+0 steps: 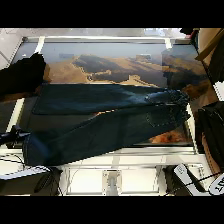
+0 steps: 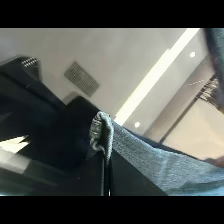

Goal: Fold the clothes and pants, and hang the long-sleeved shirts on hangers.

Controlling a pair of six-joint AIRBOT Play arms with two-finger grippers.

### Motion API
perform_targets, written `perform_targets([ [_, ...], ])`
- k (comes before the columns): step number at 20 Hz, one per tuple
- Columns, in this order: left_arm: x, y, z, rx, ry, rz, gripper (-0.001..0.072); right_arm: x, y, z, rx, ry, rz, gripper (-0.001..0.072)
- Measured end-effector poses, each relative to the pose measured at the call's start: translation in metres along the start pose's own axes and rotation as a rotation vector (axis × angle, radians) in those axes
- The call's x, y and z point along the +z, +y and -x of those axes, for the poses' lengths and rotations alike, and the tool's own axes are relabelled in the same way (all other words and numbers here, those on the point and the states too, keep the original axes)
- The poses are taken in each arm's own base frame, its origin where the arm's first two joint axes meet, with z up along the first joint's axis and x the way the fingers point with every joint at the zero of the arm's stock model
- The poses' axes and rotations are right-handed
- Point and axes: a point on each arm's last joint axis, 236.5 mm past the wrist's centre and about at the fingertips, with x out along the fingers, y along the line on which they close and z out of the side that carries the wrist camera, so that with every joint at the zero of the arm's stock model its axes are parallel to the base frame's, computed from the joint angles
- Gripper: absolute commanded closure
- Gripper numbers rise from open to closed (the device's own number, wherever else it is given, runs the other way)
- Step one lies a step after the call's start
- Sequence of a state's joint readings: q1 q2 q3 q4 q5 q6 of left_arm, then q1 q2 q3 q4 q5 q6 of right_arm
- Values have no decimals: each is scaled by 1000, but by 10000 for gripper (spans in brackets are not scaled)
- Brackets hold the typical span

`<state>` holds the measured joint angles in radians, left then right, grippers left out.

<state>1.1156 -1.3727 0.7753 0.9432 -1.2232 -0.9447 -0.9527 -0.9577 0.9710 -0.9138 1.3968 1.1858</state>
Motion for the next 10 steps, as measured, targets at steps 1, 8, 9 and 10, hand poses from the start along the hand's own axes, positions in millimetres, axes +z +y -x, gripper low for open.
perform_targets([
  [1,7,-3,3,-9,-20,-5,685,0,0,0,-1,0,0,167],
  [8,97,-78,50,-220,-350,-65,685,-2,1,1,-2,4,-4,257],
  [9,103,-87,49,-233,-367,-74,633,-2,0,1,-5,4,-4,255],
  [10,106,-98,46,-249,-370,-90,324,-2,0,1,-5,6,-4,243],
])
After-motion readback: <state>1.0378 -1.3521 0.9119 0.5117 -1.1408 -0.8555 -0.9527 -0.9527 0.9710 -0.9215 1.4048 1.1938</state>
